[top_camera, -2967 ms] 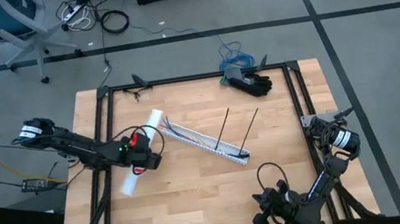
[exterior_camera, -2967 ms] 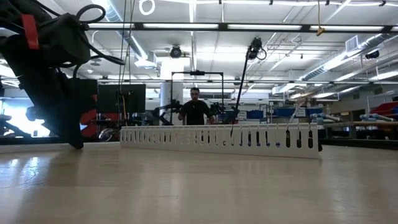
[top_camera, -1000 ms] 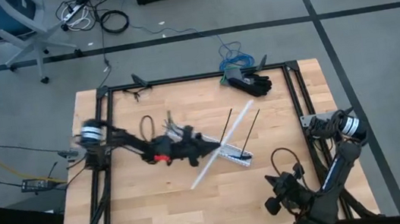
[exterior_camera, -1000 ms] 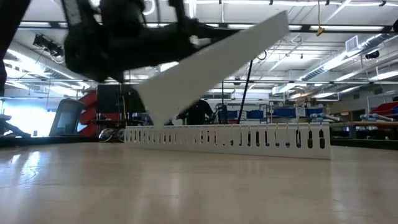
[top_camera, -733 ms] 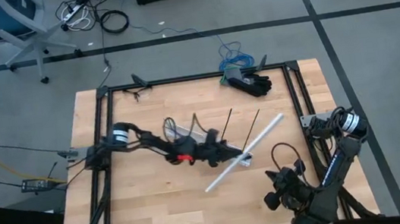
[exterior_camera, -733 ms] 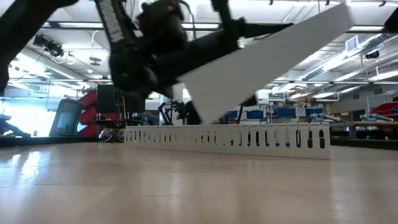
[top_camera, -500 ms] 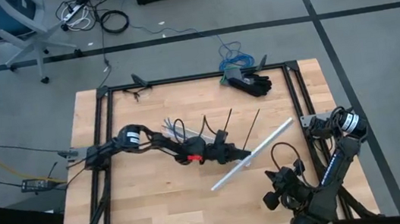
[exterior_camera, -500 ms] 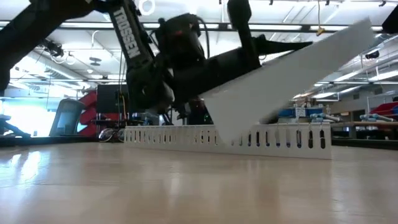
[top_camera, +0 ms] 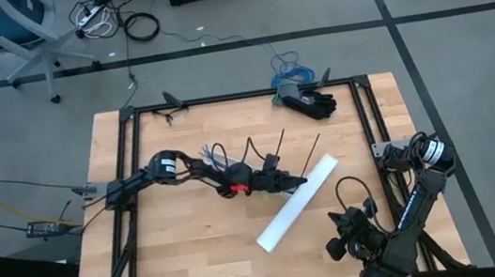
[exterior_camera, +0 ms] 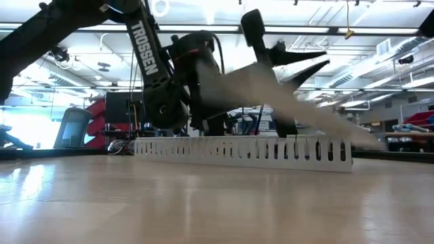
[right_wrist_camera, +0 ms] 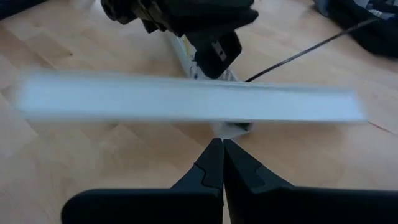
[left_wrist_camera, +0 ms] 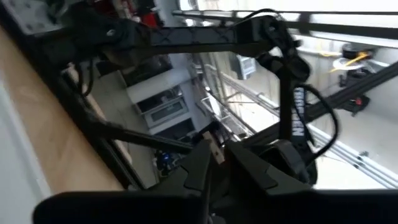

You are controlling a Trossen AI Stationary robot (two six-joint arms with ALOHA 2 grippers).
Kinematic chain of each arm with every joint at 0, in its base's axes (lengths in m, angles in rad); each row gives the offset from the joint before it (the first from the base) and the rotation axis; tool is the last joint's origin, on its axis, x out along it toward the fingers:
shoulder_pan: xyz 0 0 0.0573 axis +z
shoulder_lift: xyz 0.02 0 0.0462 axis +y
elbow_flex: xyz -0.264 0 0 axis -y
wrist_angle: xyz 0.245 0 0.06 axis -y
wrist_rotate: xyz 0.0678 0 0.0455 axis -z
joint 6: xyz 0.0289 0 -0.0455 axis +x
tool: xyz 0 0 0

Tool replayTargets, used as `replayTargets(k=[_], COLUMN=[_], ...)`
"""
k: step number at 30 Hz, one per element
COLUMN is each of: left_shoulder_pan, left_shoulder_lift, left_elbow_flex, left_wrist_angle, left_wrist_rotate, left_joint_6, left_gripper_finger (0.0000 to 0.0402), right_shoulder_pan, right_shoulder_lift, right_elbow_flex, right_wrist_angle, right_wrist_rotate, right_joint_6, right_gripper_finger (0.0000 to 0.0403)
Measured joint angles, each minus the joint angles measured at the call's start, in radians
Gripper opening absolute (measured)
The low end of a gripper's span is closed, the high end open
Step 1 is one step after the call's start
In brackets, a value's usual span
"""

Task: Ziptie cables
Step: Close the white cable duct lid

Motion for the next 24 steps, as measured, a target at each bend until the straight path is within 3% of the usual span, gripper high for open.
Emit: replayTargets(k=[7, 12, 15, 17, 20, 24], left_shoulder_pan=[0.009, 0.003, 0.001, 0.001, -0.005, -0.041], left_shoulder_lift=[-0.047, -0.144, -0.215, -0.271, -0.370, -0.499], left_elbow_flex=[0.010, 0.019, 0.018, 0.012, 0.012, 0.012], left_wrist_angle=[0.003, -0.005, -0.107, -0.257, -0.621, -1.124], left_wrist_rotate=[0.096, 0.180, 0.240, 0.255, 0.172, -0.194], left_joint_6=[0.072, 0.240, 0.370, 0.494, 0.756, 1.122], left_gripper_finger=[0.0076, 0.0065, 0.0051, 0.0038, 0.0012, 0.0009], right_shoulder_pan=[0.001, 0.002, 0.002, 0.002, 0.002, 0.004], right_shoulder_lift=[0.000, 0.001, 0.001, 0.001, 0.001, 0.001], right_elbow_flex=[-0.003, -0.030, -0.041, -0.045, -0.045, -0.045], right_wrist_angle=[0.030, 0.067, 0.074, 0.078, 0.079, 0.078], right_wrist_rotate=[0.001, -0.007, -0.021, -0.024, -0.028, -0.057], right_joint_6=[-0.001, 0.000, 0.000, 0.000, 0.000, -0.005], right_gripper_finger=[0.0000, 0.0000, 0.0000, 0.0000, 0.0000, 0.0000])
